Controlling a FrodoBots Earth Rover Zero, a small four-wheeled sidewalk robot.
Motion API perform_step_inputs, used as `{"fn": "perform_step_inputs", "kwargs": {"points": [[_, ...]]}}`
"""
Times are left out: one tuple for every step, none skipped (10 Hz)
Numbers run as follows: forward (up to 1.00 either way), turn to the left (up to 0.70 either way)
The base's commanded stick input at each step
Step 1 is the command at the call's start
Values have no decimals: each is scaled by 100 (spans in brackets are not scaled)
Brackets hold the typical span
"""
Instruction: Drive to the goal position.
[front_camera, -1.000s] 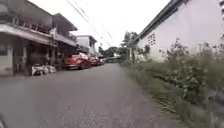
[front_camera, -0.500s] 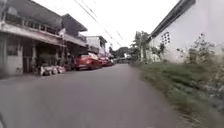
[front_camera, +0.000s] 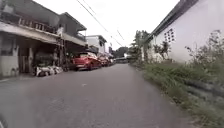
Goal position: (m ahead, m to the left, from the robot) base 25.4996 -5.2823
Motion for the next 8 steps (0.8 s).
{"fn": "perform_step_inputs", "kwargs": {"points": [[70, 0], [70, 0], [70, 0], [70, 0], [70, 0], [70, 0], [70, 0], [70, 0]]}}
